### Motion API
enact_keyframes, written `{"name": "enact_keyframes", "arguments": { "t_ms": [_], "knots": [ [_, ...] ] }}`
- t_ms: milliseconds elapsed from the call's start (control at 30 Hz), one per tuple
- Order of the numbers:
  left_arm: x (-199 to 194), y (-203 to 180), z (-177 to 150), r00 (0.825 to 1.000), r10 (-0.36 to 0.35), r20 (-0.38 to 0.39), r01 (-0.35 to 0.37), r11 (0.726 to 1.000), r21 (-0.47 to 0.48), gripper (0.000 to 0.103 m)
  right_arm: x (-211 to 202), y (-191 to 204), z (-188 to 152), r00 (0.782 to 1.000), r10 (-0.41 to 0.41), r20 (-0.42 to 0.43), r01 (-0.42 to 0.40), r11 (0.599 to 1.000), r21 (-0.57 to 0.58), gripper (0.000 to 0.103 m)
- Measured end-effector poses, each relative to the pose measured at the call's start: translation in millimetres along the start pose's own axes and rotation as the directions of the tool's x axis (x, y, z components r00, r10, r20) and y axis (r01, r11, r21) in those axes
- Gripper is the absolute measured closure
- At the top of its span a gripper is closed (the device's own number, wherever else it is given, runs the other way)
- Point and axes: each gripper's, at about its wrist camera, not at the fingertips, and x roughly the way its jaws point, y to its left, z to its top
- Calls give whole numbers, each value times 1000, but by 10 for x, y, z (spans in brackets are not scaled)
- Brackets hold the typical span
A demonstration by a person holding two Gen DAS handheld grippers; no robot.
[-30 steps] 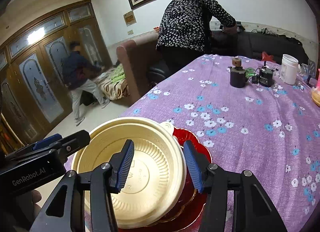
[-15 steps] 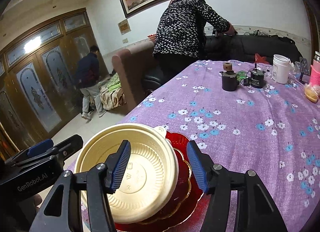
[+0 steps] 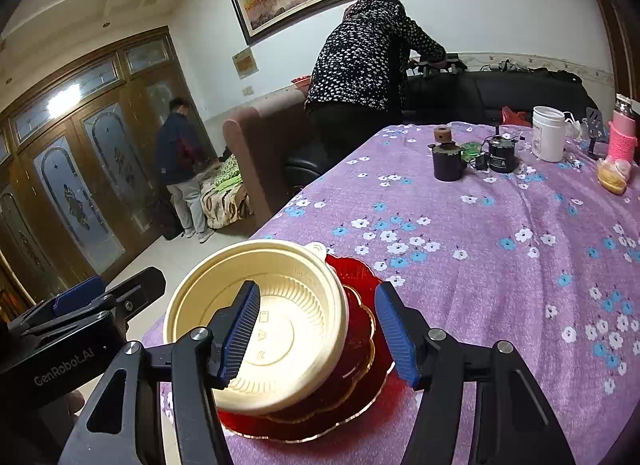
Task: Organize plates and bowls
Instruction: 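Withdraw the right tool from the finished stack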
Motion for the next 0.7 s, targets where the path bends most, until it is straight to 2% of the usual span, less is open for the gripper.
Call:
{"name": "enact_keyframes", "arguments": {
  "t_ms": [367, 700],
  "knots": [
    [-276, -83, -104, 999, 3, 35, -4, 1000, 17, 11, -289, -26, -112, 1000, -7, 28, 7, 1000, 4, 38],
    [-370, -174, -185, 999, 0, 51, -1, 1000, 30, 10, -443, -100, -210, 999, -11, 35, 11, 1000, 17, 38]
  ]
}}
